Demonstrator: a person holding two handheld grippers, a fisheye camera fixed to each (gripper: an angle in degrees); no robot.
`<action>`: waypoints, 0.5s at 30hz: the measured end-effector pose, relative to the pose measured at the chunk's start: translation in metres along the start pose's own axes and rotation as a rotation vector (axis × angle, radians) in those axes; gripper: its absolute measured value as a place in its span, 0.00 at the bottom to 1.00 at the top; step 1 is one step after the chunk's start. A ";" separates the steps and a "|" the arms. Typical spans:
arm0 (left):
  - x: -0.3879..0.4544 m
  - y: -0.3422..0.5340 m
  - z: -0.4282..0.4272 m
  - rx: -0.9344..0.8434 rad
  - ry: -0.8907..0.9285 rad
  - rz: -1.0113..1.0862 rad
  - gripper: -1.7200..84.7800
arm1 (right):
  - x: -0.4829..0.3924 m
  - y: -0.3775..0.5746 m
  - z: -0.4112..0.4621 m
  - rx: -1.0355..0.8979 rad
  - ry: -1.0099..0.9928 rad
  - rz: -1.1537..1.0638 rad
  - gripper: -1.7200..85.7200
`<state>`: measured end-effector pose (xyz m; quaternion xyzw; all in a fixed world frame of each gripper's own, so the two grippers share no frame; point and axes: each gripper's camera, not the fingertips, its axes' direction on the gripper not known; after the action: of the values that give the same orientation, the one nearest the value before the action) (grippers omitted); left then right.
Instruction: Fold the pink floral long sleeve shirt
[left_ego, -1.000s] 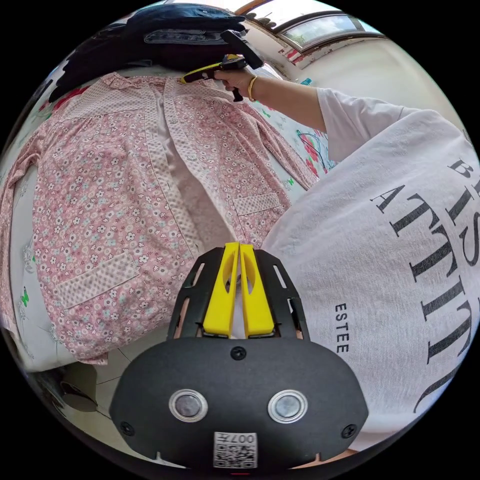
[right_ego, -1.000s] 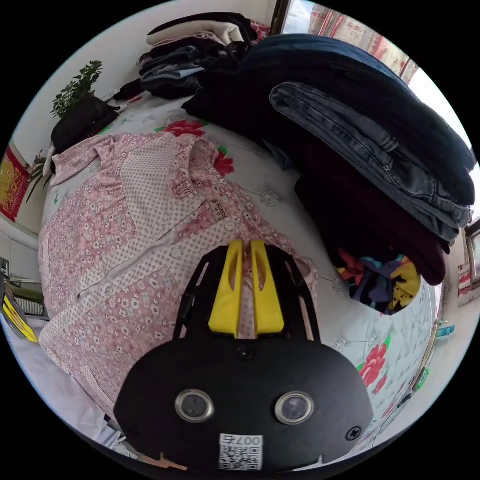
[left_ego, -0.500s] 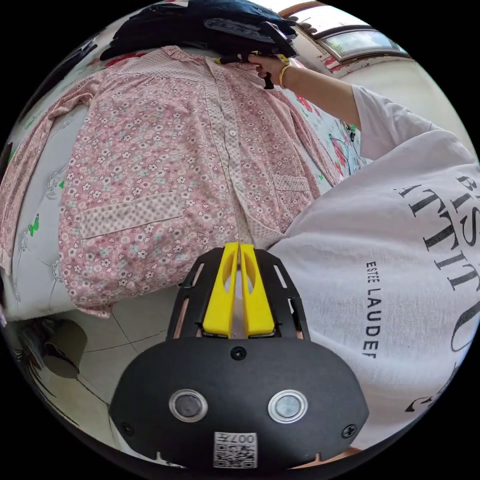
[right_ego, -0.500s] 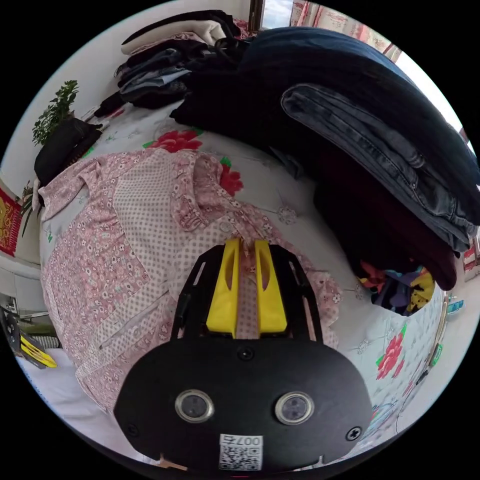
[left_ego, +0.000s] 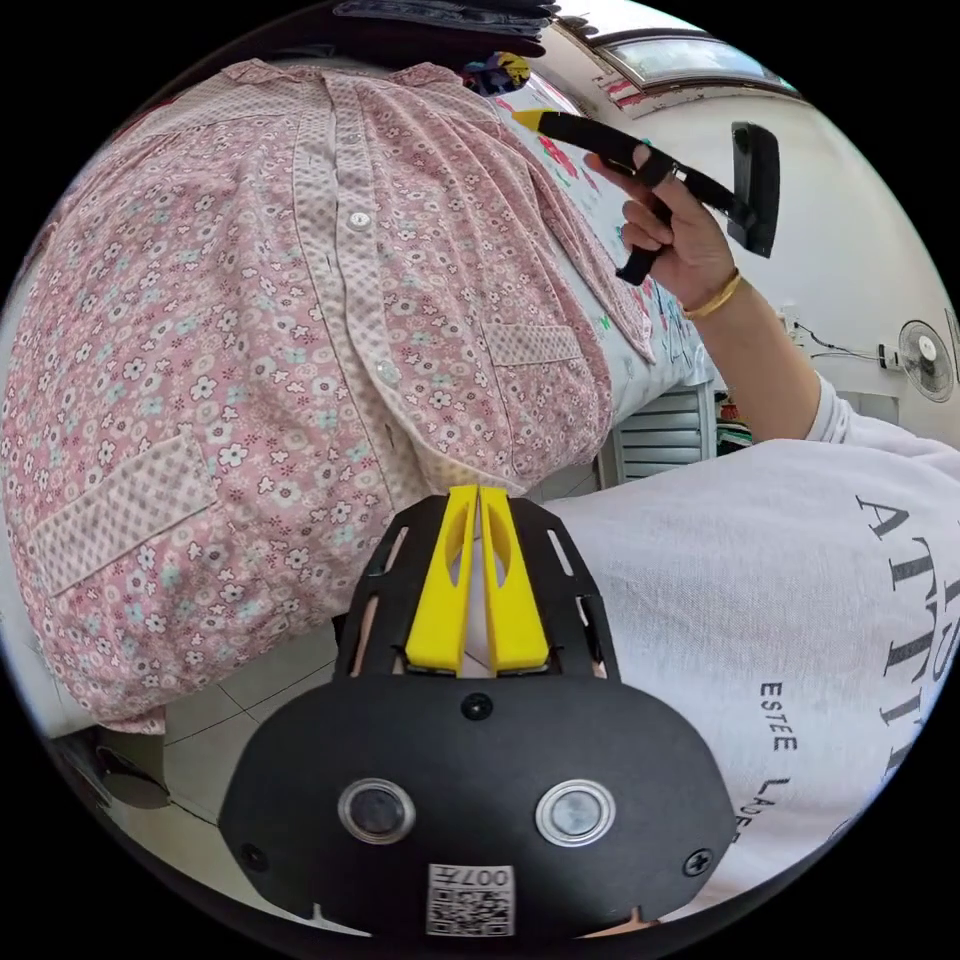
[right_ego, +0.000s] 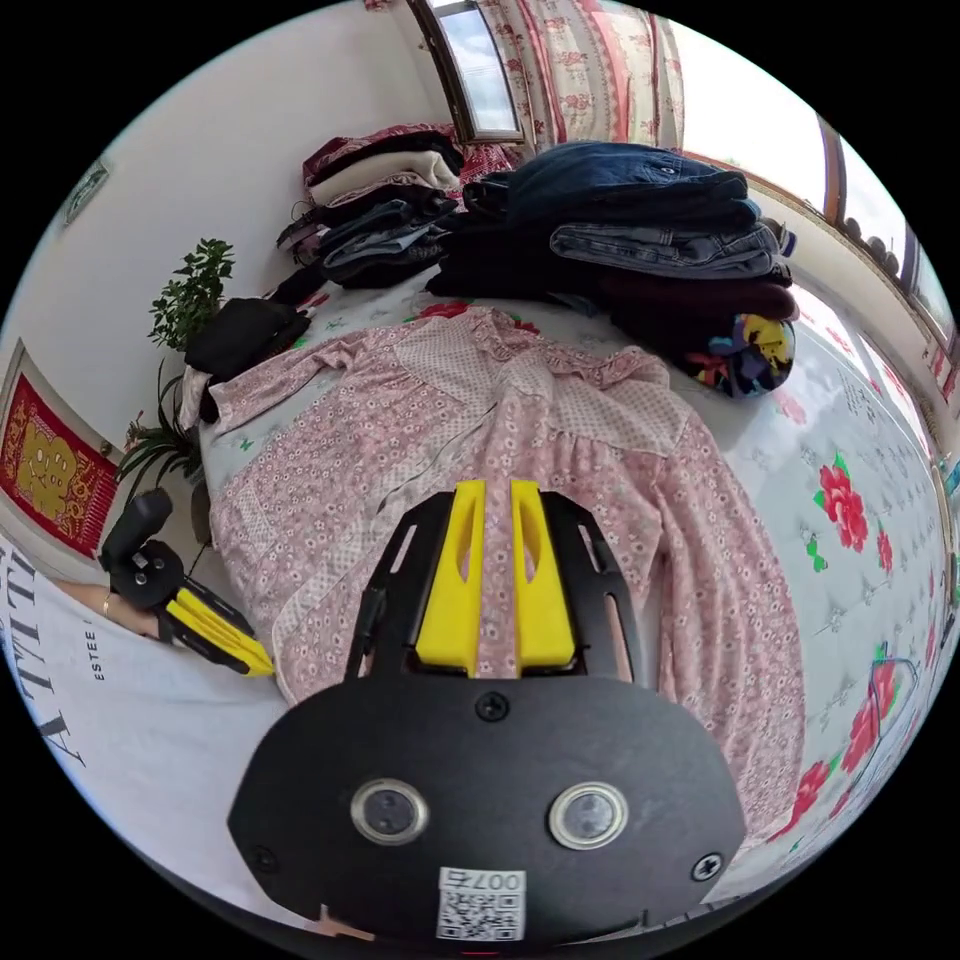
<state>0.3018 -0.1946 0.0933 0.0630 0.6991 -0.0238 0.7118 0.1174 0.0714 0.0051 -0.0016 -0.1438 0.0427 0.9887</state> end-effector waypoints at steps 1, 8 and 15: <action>0.004 0.005 -0.008 0.017 0.011 0.019 0.08 | -0.013 0.020 -0.005 -0.025 -0.038 0.001 0.08; 0.010 0.035 -0.051 0.098 -0.028 0.063 0.12 | -0.112 0.092 0.000 -0.178 -0.198 -0.135 0.10; 0.009 0.055 -0.083 0.110 0.056 0.045 0.13 | -0.180 0.097 0.034 -0.277 -0.064 -0.214 0.03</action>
<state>0.2267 -0.1293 0.0867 0.1186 0.7148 -0.0444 0.6877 -0.0722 0.1524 -0.0151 -0.1209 -0.1789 -0.0828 0.9729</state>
